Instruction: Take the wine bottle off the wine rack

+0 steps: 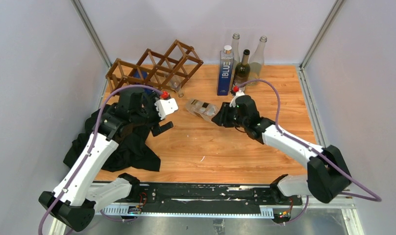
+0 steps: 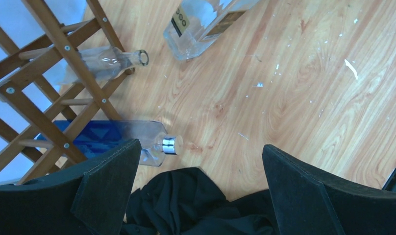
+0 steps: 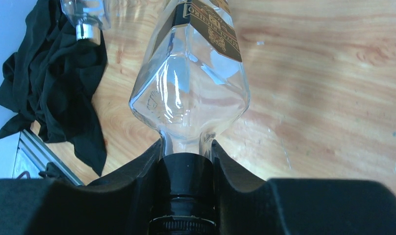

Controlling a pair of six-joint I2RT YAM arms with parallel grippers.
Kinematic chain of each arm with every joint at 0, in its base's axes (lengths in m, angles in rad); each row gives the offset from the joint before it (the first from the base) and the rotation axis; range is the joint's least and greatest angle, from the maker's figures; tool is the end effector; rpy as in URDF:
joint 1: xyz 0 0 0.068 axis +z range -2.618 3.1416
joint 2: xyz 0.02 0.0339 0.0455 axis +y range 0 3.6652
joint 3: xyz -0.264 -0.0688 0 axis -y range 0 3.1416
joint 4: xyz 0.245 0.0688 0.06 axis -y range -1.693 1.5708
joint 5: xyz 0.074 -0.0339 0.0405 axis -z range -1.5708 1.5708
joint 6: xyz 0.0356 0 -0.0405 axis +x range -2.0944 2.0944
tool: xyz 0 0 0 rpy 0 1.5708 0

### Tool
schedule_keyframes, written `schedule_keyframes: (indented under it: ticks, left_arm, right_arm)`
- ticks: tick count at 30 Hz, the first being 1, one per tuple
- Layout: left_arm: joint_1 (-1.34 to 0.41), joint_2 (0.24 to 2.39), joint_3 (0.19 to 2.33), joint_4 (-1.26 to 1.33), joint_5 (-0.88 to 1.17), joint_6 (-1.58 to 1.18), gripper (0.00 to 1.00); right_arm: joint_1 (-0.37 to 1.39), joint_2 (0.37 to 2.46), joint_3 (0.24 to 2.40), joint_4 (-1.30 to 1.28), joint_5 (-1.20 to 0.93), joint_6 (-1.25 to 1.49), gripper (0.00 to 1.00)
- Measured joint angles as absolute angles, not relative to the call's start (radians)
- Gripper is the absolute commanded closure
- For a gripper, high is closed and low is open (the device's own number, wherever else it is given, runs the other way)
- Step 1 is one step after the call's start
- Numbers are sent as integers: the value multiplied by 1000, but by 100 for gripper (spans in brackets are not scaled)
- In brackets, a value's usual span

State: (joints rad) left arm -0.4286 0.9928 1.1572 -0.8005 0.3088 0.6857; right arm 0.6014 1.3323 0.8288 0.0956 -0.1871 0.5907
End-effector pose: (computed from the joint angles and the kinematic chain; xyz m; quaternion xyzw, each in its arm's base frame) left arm 0.1724 -0.0907 0.3698 0.5253 0.7121 -0.0791 0.4591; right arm 0.2446 0.1759 0.2611 -0.0558 0.8317 0.3716 0.4087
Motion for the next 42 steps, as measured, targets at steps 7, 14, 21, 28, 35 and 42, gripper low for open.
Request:
schedule_keyframes:
  ticks: [7,14,21,28,35,42]
  left_arm:
    - [-429,962,1085,-800,371,763,0]
    - [-474,914,1002,-802,472,865,0]
    - [-520,907,882,-763,525,891,0]
    - [-570,834,738,-702,531,877,0]
    - [-642,788,606,-525,477,763,0]
    - [-687,778,574,-453,459,721,0]
  right_arm:
    - [602,1155,718,-12,-213,595,100]
    - [681,1040,693,-141,-231,601,100]
    - [799,1005,725,-253,-263,561,100]
    - [912,1054,811,-326,-228,507,100]
    - [1008,1161,922,-364,-217,463,100]
    - [1033,1211,992,-384,-202,442,100]
